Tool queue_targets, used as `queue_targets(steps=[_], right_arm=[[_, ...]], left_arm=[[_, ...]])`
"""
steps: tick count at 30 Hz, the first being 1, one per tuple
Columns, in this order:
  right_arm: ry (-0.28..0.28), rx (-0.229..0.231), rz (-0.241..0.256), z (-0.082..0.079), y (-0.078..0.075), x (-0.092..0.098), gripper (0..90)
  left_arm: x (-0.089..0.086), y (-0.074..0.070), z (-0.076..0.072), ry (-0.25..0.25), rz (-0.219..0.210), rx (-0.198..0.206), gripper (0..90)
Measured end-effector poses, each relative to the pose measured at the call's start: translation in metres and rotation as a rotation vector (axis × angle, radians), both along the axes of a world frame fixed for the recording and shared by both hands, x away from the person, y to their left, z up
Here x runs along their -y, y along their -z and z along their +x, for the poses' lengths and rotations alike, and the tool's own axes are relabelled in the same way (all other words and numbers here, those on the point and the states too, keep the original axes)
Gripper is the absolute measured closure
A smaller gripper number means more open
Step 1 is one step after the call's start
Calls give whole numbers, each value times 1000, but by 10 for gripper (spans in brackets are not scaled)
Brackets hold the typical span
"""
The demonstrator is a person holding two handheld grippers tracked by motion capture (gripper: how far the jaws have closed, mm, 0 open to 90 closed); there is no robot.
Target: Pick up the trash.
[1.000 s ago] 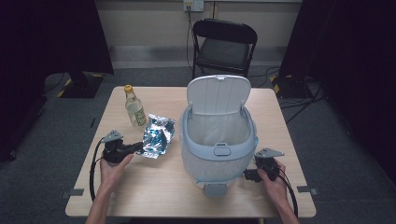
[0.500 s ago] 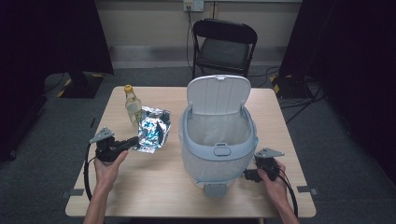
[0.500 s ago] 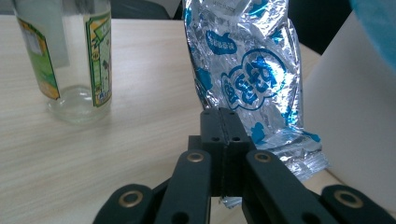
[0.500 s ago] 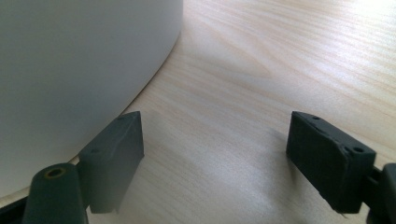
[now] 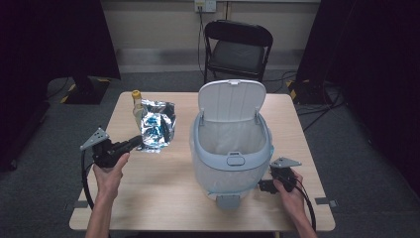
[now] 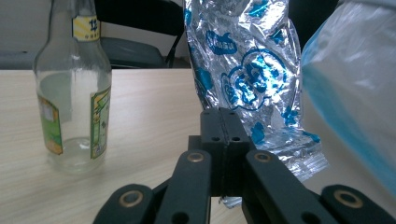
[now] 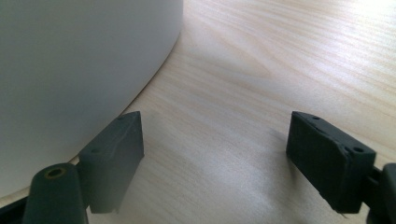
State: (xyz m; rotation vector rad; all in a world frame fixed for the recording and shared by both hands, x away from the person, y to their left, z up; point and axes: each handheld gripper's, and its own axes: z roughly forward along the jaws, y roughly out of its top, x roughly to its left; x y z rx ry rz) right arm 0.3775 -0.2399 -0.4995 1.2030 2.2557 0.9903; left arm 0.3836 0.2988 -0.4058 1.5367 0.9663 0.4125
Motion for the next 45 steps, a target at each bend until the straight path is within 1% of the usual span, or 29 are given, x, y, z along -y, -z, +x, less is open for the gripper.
queue_targets(steps=[1,2,5,6,10,11,13,17,19,21,25,27,28,30,31,32,35,38,40,43,45], right_arm=[[0,0,0,0,0,0,182],[0,0,0,0,0,0,182],[0,0,0,0,0,0,182],[0,0,0,0,0,0,182],[0,0,0,0,0,0,182],[0,0,0,0,0,0,182],[0,0,0,0,0,0,182],[0,0,0,0,0,0,182],[0,0,0,0,0,0,182],[0,0,0,0,0,0,182],[0,0,0,0,0,0,182],[1,-1,1,0,0,0,182],[0,0,0,0,0,0,182],[0,0,0,0,0,0,182],[0,0,0,0,0,0,182],[0,0,0,0,0,0,182],[0,0,0,0,0,0,182],[0,0,0,0,0,0,182],[0,0,0,0,0,0,182],[0,0,0,0,0,0,182],[0,0,0,0,0,0,182]], left_arm=[[0,-4,-1,3,-1,13,900],[1,-7,-2,6,-13,25,900],[3,-18,-6,10,-11,58,900],[3,-21,-7,11,-15,73,900],[5,-34,-11,15,-45,110,900],[5,-37,-11,18,-40,122,900],[8,-42,-11,23,-50,131,900],[11,-57,-10,25,-58,172,900],[12,-64,-10,26,-66,185,900],[15,-72,-10,38,-63,202,900],[21,-83,-10,52,-76,225,900],[23,-89,-10,60,-76,239,900],[24,-93,-10,62,-70,250,900],[27,-98,-11,65,-82,262,900],[29,-102,-11,64,-74,269,900],[30,-104,-11,67,-78,267,900],[37,-113,-11,76,-86,288,900],[43,-122,-11,95,-79,310,900],[47,-126,-10,103,-91,317,900],[51,-132,-10,122,-92,331,900],[55,-135,-10,134,-113,343,900]])
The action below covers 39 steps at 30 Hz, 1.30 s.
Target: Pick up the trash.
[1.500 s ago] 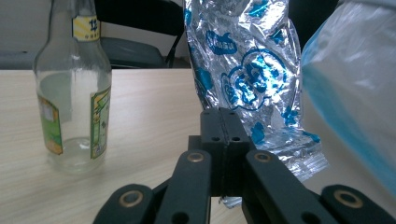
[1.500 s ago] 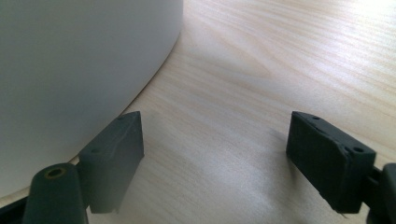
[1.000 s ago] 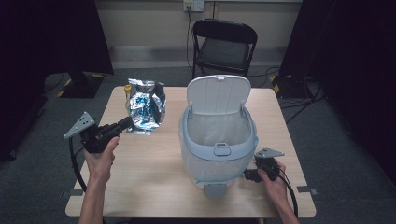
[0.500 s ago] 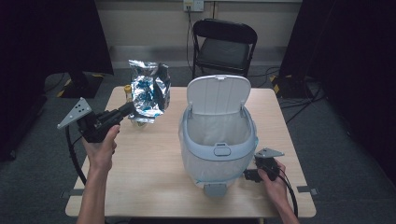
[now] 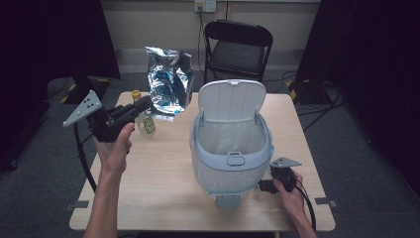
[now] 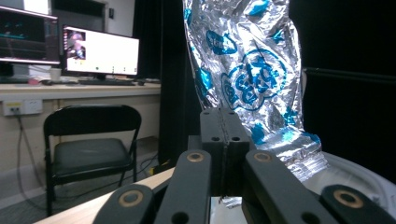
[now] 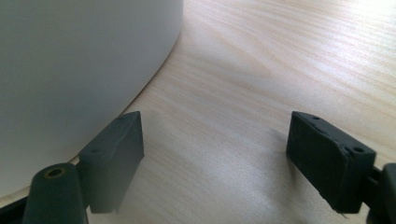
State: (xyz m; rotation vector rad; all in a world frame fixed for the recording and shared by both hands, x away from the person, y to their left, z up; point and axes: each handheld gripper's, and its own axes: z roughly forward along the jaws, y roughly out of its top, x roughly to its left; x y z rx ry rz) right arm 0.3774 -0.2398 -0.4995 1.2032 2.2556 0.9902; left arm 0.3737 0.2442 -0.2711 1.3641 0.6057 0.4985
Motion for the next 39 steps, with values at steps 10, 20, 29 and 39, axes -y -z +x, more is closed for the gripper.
queue_targets(steps=[10,20,29,39], right_arm=[[1,-1,0,0,0,0,182],[0,0,0,0,0,0,182],[0,0,0,0,0,0,182],[0,0,0,0,0,0,182]], left_arm=[[26,-18,-2,68,-4,36,900],[53,-30,-6,131,28,62,900],[78,-28,-1,185,55,43,900],[101,-17,11,219,79,0,900]])
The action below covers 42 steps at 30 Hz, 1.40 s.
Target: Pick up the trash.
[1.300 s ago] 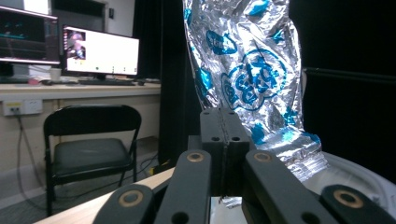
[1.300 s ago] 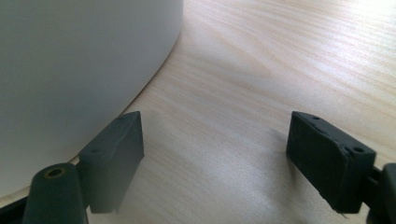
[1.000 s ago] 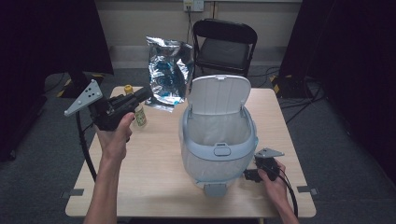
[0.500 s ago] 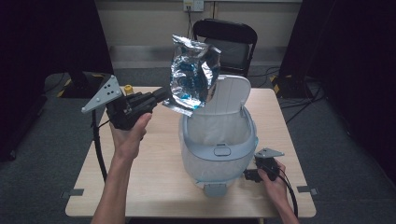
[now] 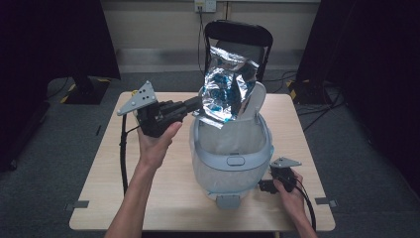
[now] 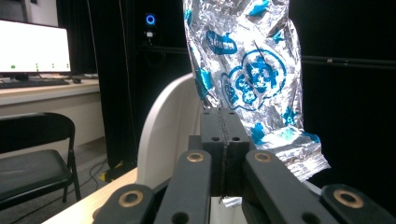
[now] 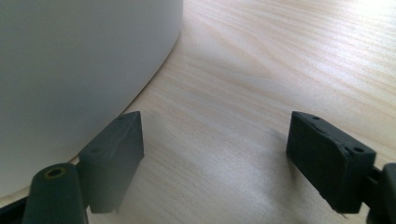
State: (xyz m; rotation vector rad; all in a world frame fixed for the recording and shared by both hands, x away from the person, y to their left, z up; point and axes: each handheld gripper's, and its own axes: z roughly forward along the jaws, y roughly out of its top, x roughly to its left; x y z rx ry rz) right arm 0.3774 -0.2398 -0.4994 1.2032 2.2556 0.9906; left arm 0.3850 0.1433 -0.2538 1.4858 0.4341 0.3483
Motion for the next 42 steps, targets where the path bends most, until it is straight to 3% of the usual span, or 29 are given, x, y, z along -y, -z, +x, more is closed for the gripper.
queue_targets(steps=[18,30,42], right_arm=[[0,0,0,0,0,0,182],[0,0,0,0,0,0,182],[0,0,0,0,0,0,182]], left_arm=[[29,29,18,33,73,-72,900],[28,38,22,29,98,-113,816],[24,39,20,53,96,-117,856]])
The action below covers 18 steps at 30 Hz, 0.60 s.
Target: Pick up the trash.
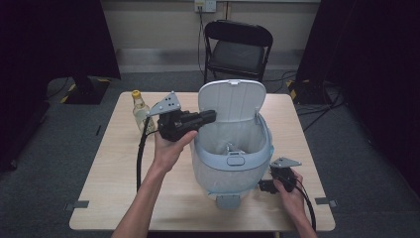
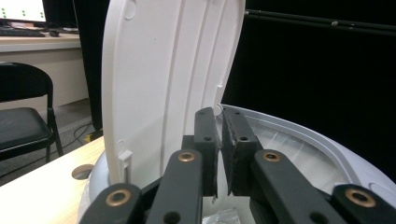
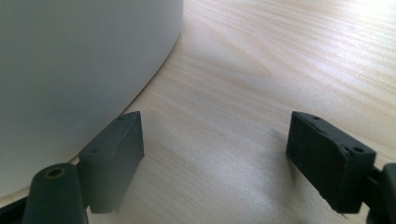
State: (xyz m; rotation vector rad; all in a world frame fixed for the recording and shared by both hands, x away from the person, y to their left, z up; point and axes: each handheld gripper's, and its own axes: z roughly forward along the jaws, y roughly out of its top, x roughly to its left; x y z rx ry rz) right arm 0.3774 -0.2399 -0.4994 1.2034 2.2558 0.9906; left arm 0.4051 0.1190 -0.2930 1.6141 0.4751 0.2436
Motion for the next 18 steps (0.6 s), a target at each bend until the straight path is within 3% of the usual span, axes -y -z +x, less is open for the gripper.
queue_targets(steps=[4,18], right_arm=[[0,0,0,0,0,0,182],[0,0,0,0,0,0,182]], left_arm=[[-7,1,-3,1,-6,6,900],[-36,6,-4,-50,-3,-2,900]])
